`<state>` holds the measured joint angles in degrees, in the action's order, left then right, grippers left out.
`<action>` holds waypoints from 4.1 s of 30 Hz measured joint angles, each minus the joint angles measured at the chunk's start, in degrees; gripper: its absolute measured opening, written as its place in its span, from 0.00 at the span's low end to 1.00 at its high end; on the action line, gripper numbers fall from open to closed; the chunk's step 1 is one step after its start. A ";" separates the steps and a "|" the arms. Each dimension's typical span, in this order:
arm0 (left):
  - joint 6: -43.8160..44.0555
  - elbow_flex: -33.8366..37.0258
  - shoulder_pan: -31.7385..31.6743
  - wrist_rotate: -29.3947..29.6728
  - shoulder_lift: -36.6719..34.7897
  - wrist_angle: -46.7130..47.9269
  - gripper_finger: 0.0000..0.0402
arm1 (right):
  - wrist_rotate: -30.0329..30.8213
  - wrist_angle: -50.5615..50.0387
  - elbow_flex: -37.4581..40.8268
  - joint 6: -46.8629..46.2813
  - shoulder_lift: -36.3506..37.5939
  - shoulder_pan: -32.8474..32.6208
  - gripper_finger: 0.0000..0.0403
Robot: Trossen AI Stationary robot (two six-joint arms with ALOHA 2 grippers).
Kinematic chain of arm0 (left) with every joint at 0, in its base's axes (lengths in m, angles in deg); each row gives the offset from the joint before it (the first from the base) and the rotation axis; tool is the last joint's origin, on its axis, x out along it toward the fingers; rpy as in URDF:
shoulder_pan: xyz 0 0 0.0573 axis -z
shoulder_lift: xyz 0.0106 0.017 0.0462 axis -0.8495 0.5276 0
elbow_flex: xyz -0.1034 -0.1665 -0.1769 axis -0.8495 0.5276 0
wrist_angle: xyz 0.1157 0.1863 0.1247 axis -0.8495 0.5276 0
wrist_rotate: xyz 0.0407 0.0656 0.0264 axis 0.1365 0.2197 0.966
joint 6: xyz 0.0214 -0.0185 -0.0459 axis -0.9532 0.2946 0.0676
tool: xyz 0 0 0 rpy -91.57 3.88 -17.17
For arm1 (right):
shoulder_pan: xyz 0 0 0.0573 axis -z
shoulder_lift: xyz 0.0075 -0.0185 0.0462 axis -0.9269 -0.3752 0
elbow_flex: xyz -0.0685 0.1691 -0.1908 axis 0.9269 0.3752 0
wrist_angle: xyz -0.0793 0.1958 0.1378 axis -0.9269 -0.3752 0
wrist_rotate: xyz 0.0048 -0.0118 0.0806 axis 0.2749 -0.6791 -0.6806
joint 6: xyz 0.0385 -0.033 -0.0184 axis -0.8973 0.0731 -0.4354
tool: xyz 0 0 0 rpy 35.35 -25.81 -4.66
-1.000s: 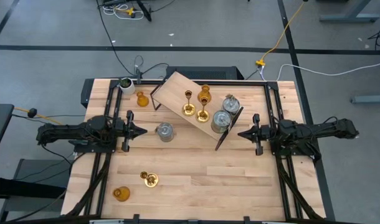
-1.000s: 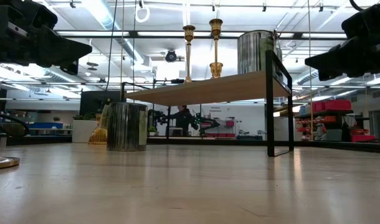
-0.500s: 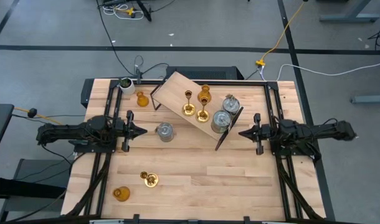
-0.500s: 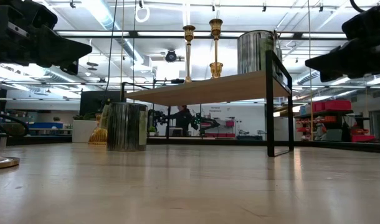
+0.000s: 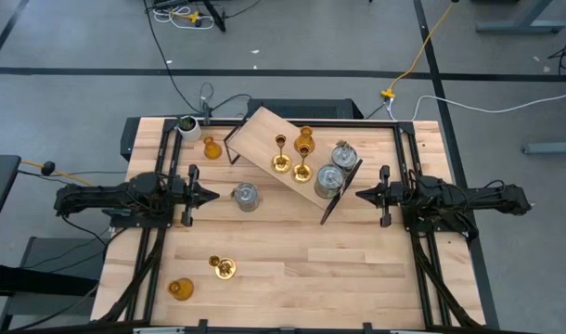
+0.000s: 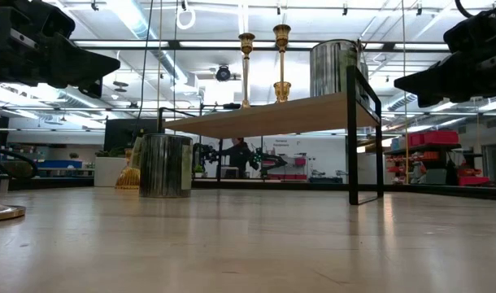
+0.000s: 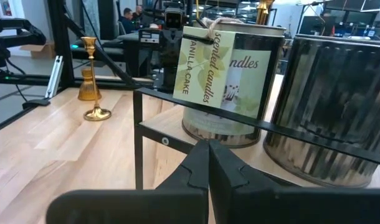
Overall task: Pick & Place candle stick holders
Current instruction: Adjust the gold candle holders on the shelf
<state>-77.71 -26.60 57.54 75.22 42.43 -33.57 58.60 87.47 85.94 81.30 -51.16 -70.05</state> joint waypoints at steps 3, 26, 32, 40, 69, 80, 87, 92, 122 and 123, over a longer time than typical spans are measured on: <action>0.00 -0.02 -0.01 0.00 0.00 0.00 0.03 | 0.02 -0.01 0.00 -0.01 0.00 0.00 0.01; 0.00 0.00 0.00 0.00 0.00 0.00 0.03 | 0.02 0.00 -0.02 -0.02 -0.02 0.01 0.01; 0.00 0.00 0.00 0.00 0.00 0.00 0.03 | 0.02 -0.02 -0.02 -0.03 -0.02 0.02 0.01; 0.00 -0.02 0.00 0.00 0.00 0.00 0.03 | 0.02 0.00 -0.02 -0.03 -0.02 0.00 0.01; 0.00 -0.01 0.00 -0.01 0.00 -0.36 0.03 | 0.02 -0.02 -0.04 -0.03 -0.03 0.02 0.01; 8.82 0.00 -0.02 -0.23 -0.01 -8.93 0.03 | 0.04 0.00 -0.04 -0.03 -0.04 0.02 0.01; 10.51 -1.78 0.02 -4.06 0.00 -9.50 0.03 | 0.04 0.00 -0.04 -0.03 -0.04 0.02 0.01; 10.51 -4.03 0.00 -2.01 1.33 -9.37 0.03 | 0.04 0.00 -0.04 -0.03 -0.04 0.02 0.01; 10.49 -24.93 0.00 5.18 36.77 -9.44 0.25 | 0.04 0.00 -0.04 -0.03 -0.04 0.02 0.01; 10.51 -25.60 0.00 5.18 37.72 -9.44 0.29 | 0.02 0.00 -0.04 -0.03 -0.04 0.02 0.01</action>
<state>-67.19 -52.20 57.54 80.40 80.16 -43.01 58.63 87.47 85.90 81.27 -51.20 -70.03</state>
